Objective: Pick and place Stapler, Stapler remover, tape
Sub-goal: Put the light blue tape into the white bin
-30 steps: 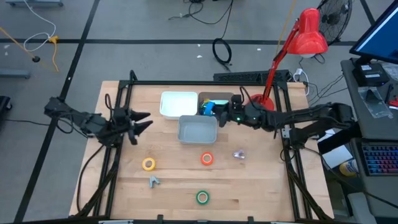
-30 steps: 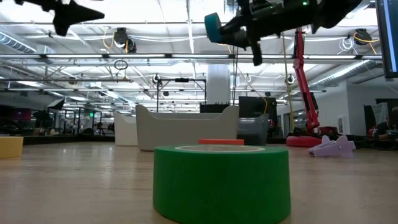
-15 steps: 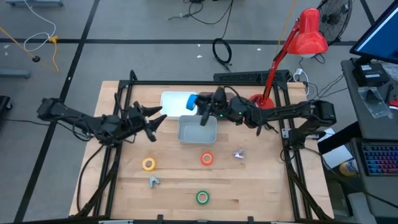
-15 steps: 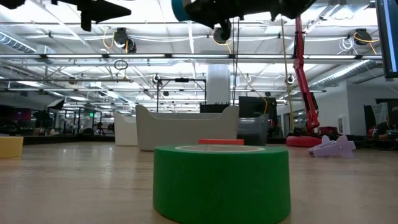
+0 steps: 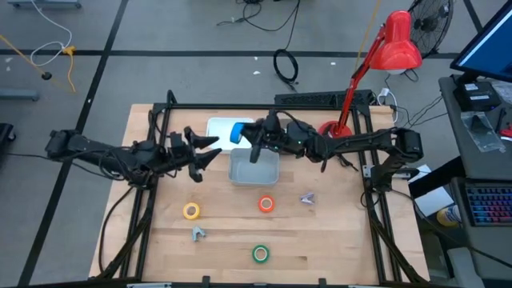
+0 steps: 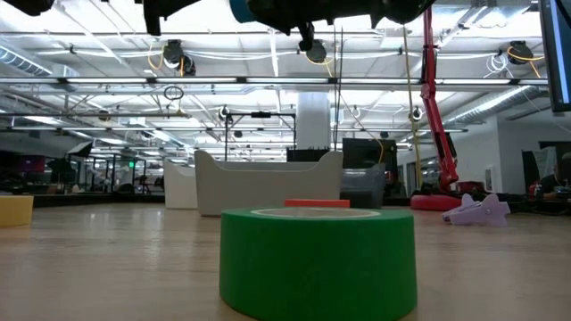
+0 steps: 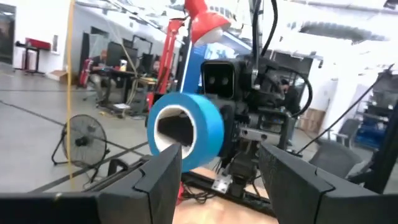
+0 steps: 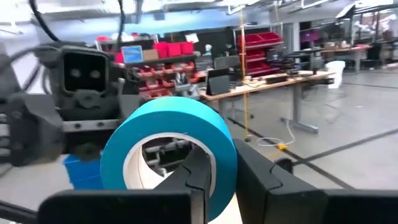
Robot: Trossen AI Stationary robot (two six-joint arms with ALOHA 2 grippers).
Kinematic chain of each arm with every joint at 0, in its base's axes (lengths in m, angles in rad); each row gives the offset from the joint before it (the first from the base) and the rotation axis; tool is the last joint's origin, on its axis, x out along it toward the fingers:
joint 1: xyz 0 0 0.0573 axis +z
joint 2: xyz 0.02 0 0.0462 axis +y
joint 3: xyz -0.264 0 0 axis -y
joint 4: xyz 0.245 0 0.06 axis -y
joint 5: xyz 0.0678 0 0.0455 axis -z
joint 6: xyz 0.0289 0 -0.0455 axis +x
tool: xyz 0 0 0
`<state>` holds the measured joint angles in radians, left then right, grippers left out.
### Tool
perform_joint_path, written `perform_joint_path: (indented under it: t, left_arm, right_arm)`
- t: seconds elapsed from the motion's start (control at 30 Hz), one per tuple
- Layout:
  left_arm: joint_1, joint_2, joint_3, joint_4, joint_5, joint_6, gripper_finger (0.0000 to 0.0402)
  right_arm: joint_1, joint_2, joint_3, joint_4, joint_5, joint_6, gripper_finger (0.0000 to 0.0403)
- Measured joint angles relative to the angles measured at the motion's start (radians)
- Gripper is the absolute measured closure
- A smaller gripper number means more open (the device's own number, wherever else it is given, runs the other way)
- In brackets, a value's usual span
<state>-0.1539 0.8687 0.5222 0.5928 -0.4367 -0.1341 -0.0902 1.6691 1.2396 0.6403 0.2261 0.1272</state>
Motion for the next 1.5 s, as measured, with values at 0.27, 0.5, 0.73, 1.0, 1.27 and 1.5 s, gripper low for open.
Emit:
perform_joint_path:
  t: [0.27, 0.5, 0.73, 1.0, 1.27, 1.5]
  left_arm:
    - [0.093, 0.069, 0.094, -0.174, 0.127, -0.007, 0.0188]
    - [0.137, 0.096, 0.130, -0.169, 0.231, -0.005, 0.0188]
    - [0.163, 0.109, 0.131, -0.175, 0.299, -0.010, 0.0188]
    - [0.197, 0.150, 0.131, -0.116, 0.411, -0.052, 0.0188]
    - [0.231, 0.167, 0.131, -0.099, 0.516, -0.115, 0.0196]
    - [0.259, 0.173, 0.131, -0.096, 0.599, -0.130, 0.0298]
  right_arm:
    - [0.001, 0.000, 0.000, 0.006, -0.048, 0.044, 0.0366]
    - [0.007, 0.000, 0.000, 0.004, -0.049, 0.051, 0.0366]
    - [0.007, 0.000, 0.000, 0.005, -0.053, 0.079, 0.0367]
    - [0.007, 0.000, -0.001, -0.012, -0.076, 0.104, 0.0367]
    - [0.007, 0.000, -0.001, -0.031, -0.080, 0.126, 0.0367]
    - [0.009, 0.000, -0.001, -0.034, -0.087, 0.129, 0.0367]
